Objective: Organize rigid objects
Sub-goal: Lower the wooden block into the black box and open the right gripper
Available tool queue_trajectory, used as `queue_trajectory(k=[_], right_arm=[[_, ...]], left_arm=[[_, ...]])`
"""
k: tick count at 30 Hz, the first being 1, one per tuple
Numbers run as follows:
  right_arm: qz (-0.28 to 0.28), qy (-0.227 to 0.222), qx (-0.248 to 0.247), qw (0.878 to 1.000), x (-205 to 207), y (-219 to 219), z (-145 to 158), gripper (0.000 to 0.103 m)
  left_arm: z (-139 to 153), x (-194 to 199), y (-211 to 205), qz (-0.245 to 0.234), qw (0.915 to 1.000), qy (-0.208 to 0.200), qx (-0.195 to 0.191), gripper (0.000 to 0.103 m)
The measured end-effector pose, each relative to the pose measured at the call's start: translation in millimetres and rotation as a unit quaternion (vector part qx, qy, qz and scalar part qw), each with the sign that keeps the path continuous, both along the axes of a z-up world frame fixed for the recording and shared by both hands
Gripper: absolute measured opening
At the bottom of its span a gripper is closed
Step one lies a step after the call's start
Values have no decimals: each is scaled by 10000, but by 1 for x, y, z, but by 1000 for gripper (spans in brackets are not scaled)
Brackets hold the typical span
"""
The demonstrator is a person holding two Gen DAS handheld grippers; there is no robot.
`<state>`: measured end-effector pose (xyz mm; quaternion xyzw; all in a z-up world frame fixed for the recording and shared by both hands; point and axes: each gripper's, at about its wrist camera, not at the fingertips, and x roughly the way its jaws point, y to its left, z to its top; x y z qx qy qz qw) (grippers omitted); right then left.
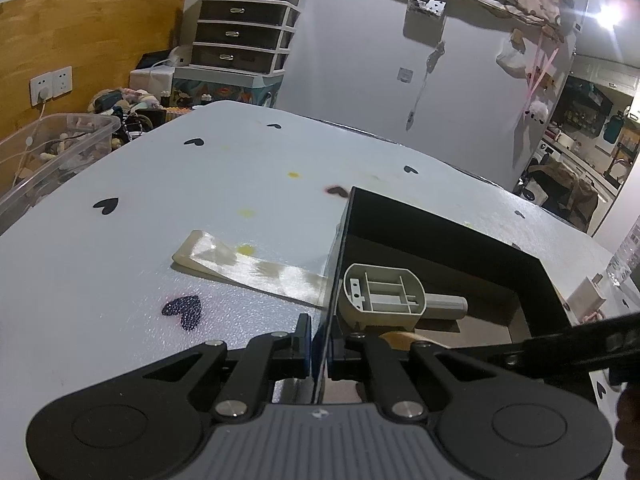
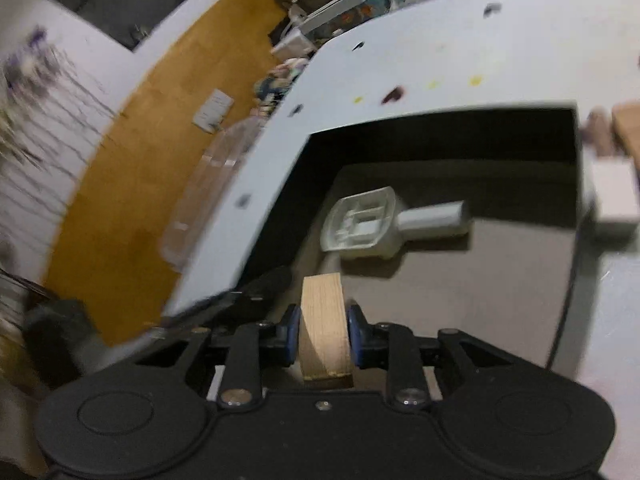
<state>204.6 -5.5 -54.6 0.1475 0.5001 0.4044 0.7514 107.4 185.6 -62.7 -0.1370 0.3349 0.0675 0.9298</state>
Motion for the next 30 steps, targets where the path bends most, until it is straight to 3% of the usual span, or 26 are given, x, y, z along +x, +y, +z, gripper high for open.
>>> queue_trajectory(k=[3, 8, 14, 19, 24, 30], right_arm=[[-59, -500, -435, 9978, -4, 0, 8, 34], [-136, -877, -530, 9946, -6, -9, 19, 48], [-238, -1158, -589, 9912, -8, -13, 27, 50], [-369, -1466, -661, 9863, -14, -20, 35, 62], [-468, -1870, -581, 9795, -27, -36, 47, 86], [-723, -2192, -567, 9713, -38, -56, 55, 97]], left_arm=[[-1, 0, 1, 3, 10000, -6, -13, 7], [-1, 0, 1, 7, 10000, -2, -19, 7], [-1, 1, 1, 4, 10000, 7, -7, 7], [0, 1, 1, 7, 10000, 1, 28, 7], [2, 1, -2, 25, 10000, -9, 78, 7], [5, 1, -4, 58, 9999, 5, 151, 7]])
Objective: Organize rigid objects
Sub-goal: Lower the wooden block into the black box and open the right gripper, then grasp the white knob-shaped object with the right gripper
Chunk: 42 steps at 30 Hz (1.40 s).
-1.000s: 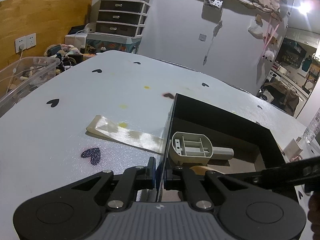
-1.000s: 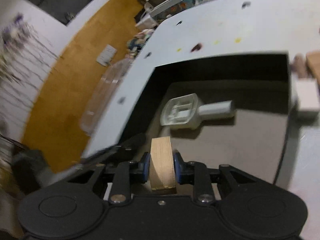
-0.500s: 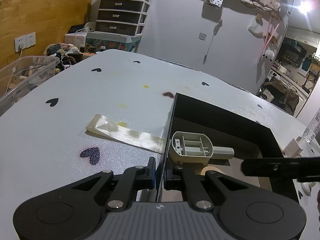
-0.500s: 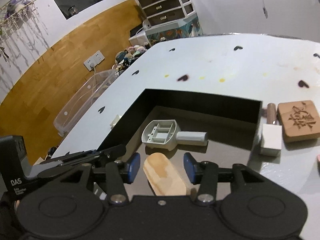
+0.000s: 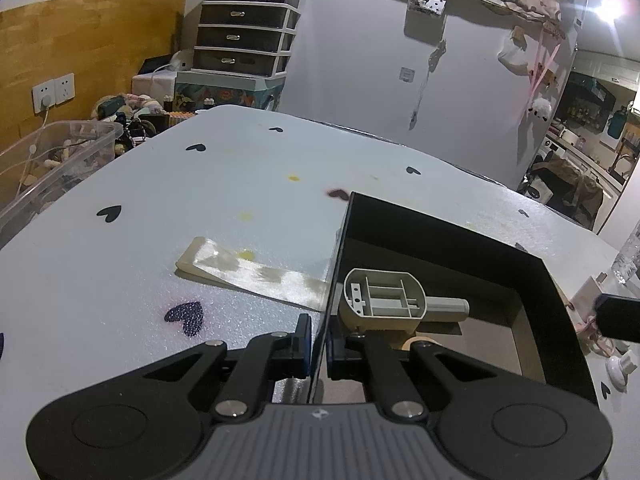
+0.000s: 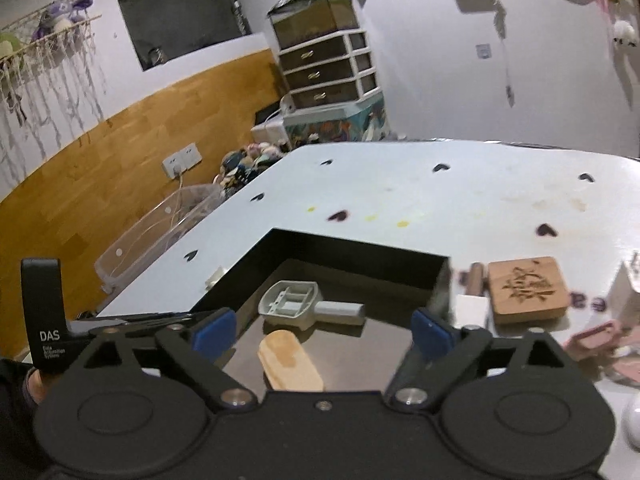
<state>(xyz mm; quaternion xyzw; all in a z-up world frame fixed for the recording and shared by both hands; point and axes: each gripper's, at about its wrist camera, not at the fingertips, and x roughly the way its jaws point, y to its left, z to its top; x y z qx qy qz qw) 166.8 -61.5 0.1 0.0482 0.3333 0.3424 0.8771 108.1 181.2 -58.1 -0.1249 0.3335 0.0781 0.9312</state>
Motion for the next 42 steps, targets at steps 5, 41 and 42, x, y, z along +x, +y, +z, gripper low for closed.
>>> queue_trajectory(k=[5, 41, 42], right_arm=[[-415, -199, 22, 9989, -7, -23, -1, 103], [-3405, -224, -524, 9385, -15, -174, -73, 90], [-3361, -213, -564, 9399, -13, -173, -72, 75]], left_arm=[[1, -1, -2, 24, 10000, 19, 58, 6], [4, 0, -9, 79, 9997, 59, 219, 7], [5, 0, -9, 79, 9997, 60, 223, 7]])
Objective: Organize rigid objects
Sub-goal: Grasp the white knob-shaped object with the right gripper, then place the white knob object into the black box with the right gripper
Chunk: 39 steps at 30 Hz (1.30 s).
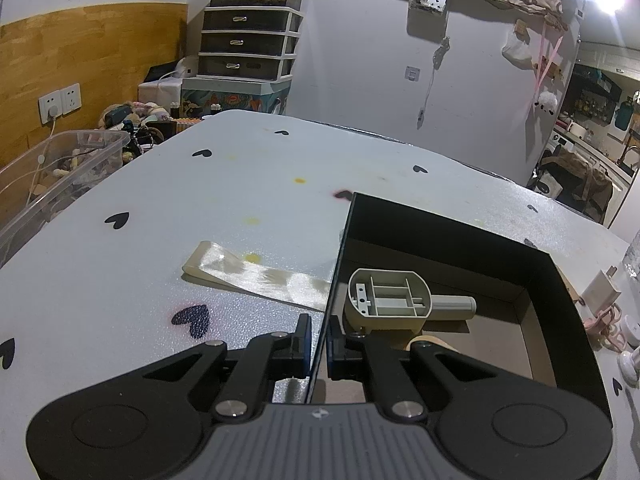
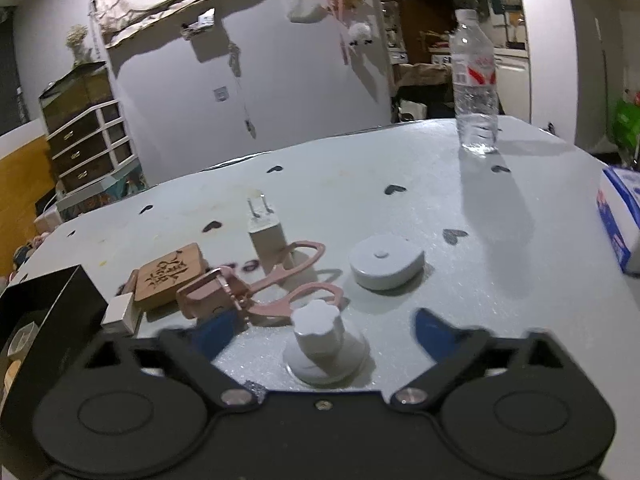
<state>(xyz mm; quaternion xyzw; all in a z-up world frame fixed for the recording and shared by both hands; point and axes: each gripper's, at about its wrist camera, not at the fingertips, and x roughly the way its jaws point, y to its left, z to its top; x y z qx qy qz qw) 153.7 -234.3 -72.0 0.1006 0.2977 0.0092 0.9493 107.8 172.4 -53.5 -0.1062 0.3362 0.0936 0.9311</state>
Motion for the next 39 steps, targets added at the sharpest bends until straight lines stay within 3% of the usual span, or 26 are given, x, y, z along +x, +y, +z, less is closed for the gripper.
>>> queue_trajectory(k=[3, 7, 10, 17, 21, 28, 34, 39], right_arm=[[36, 141, -122, 9998, 5, 4, 0, 54], [179, 133, -177, 9996, 7, 8, 0, 46], [149, 77, -261, 9995, 7, 10, 0, 30], [200, -46, -120, 9997, 2, 6, 4, 30], [655, -389, 159, 9970, -5, 14, 24, 30], [2088, -928, 408, 9727, -7, 69, 61, 30], [3030, -864, 484, 9478, 9, 121, 74, 30], [3363, -662, 185, 9393, 23, 155, 71, 30]], left_arm=[[0, 0, 0, 2, 10000, -2, -6, 7], [0, 0, 0, 3, 10000, -2, -12, 7], [0, 0, 0, 3, 10000, -2, -12, 7], [0, 0, 0, 3, 10000, -4, -13, 7], [0, 1, 0, 7, 10000, 1, -12, 7], [-1, 3, -2, 1, 10000, 27, -8, 7], [-2, 5, 0, -6, 10000, 55, -56, 7], [-2, 5, -1, -55, 10000, 74, 22, 7]])
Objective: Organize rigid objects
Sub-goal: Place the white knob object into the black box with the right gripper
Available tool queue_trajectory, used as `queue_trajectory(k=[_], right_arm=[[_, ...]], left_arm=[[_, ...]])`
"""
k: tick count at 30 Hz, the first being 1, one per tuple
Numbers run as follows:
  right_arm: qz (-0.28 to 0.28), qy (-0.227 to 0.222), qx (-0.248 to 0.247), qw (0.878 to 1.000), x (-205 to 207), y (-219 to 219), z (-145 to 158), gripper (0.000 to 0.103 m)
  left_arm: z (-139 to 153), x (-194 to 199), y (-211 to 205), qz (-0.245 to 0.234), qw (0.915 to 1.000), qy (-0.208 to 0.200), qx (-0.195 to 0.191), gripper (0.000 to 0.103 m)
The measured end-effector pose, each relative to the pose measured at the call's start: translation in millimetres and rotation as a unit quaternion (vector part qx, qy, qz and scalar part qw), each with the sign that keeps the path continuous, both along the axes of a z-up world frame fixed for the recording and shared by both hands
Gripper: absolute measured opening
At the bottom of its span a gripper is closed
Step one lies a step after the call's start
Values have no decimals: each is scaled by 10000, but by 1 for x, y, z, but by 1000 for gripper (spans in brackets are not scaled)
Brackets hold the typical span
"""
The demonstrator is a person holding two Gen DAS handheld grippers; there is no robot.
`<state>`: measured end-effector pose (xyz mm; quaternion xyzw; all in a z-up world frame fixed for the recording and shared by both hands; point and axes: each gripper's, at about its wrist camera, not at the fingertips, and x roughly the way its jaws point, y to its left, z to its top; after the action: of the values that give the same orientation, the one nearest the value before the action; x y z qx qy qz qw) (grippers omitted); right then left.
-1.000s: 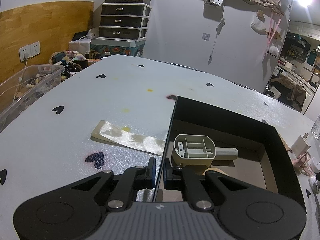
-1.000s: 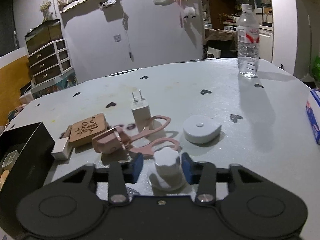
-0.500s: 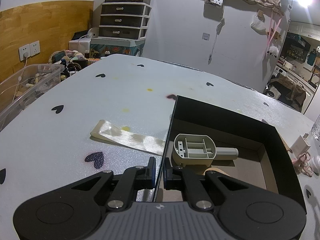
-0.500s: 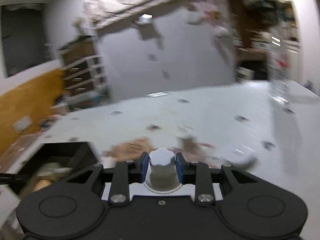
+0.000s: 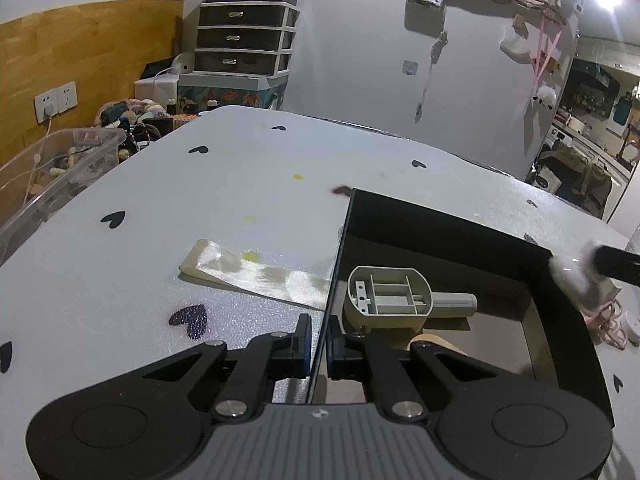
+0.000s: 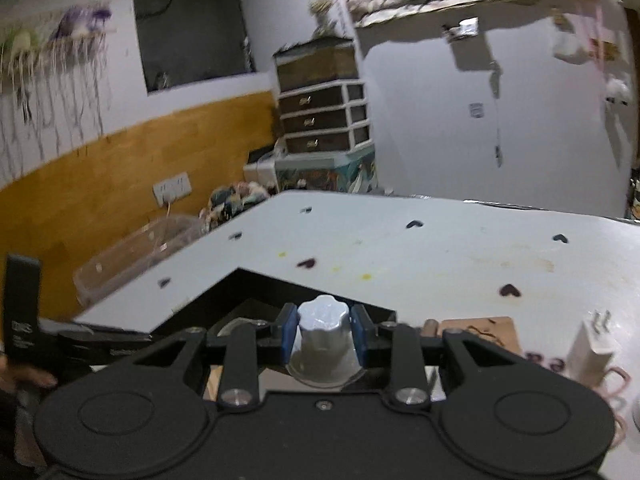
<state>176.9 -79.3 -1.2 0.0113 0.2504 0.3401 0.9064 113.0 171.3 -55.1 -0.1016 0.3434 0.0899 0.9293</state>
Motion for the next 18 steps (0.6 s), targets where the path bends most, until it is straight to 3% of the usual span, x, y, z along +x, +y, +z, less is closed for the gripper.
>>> queue_trajectory(k=[10, 18], right_arm=[[253, 25, -715, 9971, 16, 38, -20, 30], [56, 120, -1128, 9935, 26, 47, -34, 30]], left_arm=[[-1, 0, 1, -23, 10000, -22, -14, 6], [0, 1, 1, -44, 10000, -16, -17, 6]])
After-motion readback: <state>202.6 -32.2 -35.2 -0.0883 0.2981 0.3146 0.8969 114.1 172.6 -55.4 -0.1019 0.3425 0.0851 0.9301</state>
